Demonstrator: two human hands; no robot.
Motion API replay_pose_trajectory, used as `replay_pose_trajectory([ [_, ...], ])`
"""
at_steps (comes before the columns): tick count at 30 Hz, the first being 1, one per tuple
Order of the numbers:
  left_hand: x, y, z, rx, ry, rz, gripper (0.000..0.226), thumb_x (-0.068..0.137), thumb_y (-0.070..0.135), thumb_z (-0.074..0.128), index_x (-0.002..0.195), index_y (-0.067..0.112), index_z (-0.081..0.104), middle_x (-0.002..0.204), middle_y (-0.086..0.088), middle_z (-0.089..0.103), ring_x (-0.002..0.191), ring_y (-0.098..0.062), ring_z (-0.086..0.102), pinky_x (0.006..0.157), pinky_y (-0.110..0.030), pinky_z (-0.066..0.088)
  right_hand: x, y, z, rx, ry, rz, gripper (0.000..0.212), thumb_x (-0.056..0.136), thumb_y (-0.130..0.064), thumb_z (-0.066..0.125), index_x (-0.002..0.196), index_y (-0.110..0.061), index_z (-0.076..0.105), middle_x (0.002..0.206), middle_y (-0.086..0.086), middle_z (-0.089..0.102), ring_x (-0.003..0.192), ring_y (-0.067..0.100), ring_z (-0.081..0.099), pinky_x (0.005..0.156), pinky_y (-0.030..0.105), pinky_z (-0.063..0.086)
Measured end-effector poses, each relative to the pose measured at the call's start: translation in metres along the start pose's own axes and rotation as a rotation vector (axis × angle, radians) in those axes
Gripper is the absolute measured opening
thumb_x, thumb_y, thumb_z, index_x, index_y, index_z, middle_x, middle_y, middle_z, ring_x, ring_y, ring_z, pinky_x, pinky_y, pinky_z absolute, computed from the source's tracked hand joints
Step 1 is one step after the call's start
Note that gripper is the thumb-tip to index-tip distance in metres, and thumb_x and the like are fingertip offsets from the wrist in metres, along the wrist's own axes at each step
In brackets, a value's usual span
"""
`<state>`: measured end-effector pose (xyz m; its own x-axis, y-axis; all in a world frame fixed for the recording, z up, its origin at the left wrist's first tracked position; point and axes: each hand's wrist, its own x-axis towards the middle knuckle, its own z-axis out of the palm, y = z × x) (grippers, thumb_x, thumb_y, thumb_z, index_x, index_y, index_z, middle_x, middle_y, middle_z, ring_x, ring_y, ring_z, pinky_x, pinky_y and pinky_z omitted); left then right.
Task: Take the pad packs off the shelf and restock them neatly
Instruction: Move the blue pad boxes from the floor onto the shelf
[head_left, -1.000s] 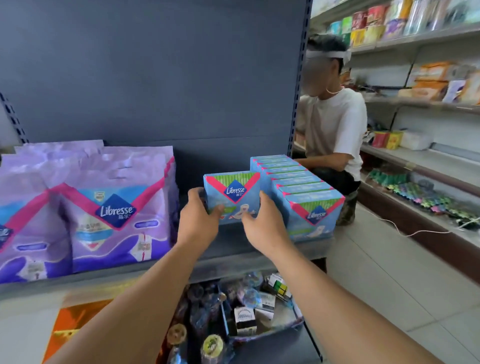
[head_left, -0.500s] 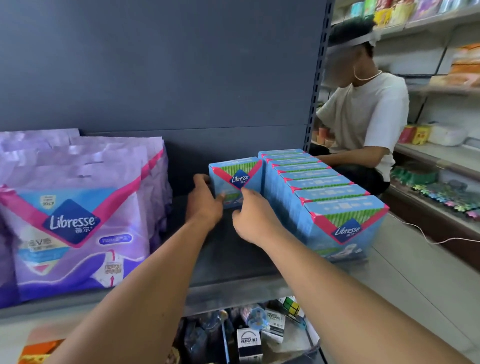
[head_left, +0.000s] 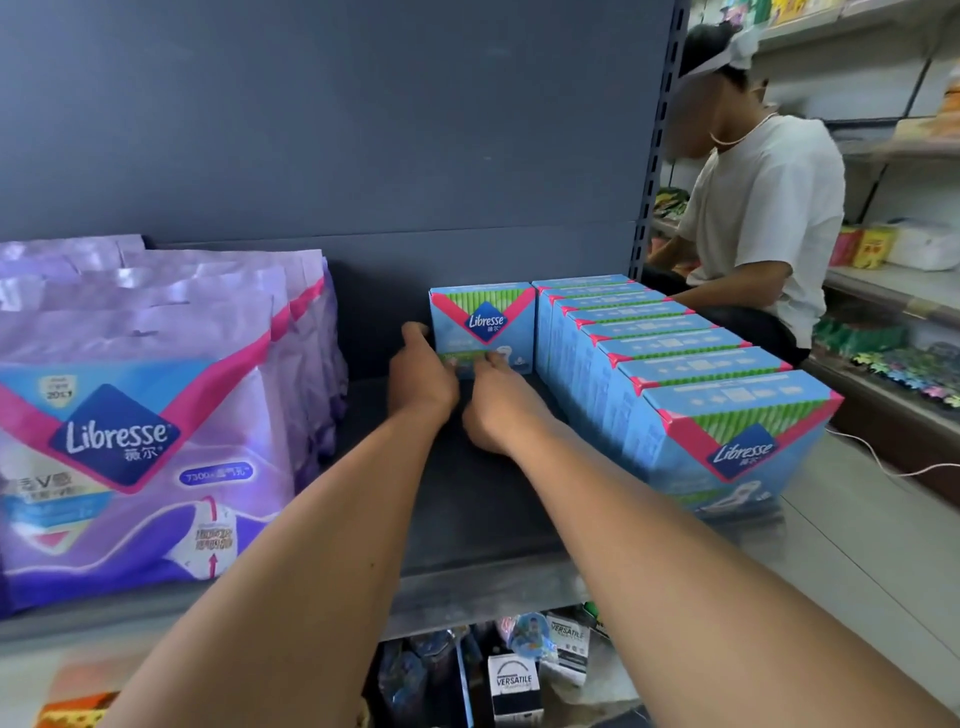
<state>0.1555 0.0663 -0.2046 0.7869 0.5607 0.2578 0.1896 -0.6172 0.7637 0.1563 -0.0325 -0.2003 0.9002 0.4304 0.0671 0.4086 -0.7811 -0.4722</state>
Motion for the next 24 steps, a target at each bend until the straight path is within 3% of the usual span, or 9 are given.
replay_pose_trajectory([
  [5,-0.001,0.001,-0.004,0.052,0.020,-0.010,0.041,0.093,0.013,0.058,0.130,0.012,0.042,0.127,-0.015,0.057,0.113,-0.032,0.057,0.084,-0.037,0.044,-0.004,0.001,-0.003,-0.009,0.040,-0.001,0.066,0.091,-0.007,0.051,0.151,-0.004,0.022,0.160,0.010,0.018,0.146,0.025,0.024,0.114,0.034,0.026],
  [8,-0.012,0.005,-0.014,0.053,0.034,0.012,0.041,0.093,0.017,0.058,0.131,0.012,0.042,0.129,-0.013,0.054,0.115,-0.031,0.055,0.083,-0.036,0.044,-0.020,-0.001,-0.007,0.000,0.072,-0.022,0.061,0.090,-0.005,0.049,0.148,-0.003,0.028,0.158,0.012,0.023,0.145,0.026,0.026,0.114,0.032,0.026],
  [12,-0.048,0.016,-0.040,0.047,0.009,0.100,0.034,0.093,0.019,0.057,0.125,0.014,0.046,0.124,-0.010,0.056,0.110,-0.028,0.057,0.085,-0.035,0.046,-0.062,-0.008,-0.021,0.043,0.193,-0.067,0.043,0.091,-0.010,0.047,0.133,-0.006,0.045,0.145,0.011,0.042,0.132,0.031,0.044,0.102,0.037,0.039],
  [18,-0.145,0.044,-0.101,0.165,-0.037,0.326,0.023,0.091,0.023,0.051,0.112,0.017,0.056,0.112,-0.004,0.063,0.099,-0.030,0.060,0.084,-0.042,0.050,-0.185,-0.016,-0.064,0.103,0.337,-0.147,0.036,0.099,-0.021,0.045,0.134,-0.016,0.049,0.138,0.004,0.050,0.126,0.022,0.047,0.098,0.036,0.039],
  [24,-0.267,0.087,-0.123,0.208,-0.148,0.595,0.018,0.093,0.032,0.050,0.106,0.024,0.059,0.105,0.005,0.064,0.092,-0.024,0.062,0.076,-0.039,0.052,-0.326,0.024,-0.099,-0.077,0.376,-0.030,0.032,0.097,-0.027,0.048,0.127,-0.017,0.054,0.125,0.002,0.055,0.116,0.023,0.049,0.086,0.038,0.046],
])
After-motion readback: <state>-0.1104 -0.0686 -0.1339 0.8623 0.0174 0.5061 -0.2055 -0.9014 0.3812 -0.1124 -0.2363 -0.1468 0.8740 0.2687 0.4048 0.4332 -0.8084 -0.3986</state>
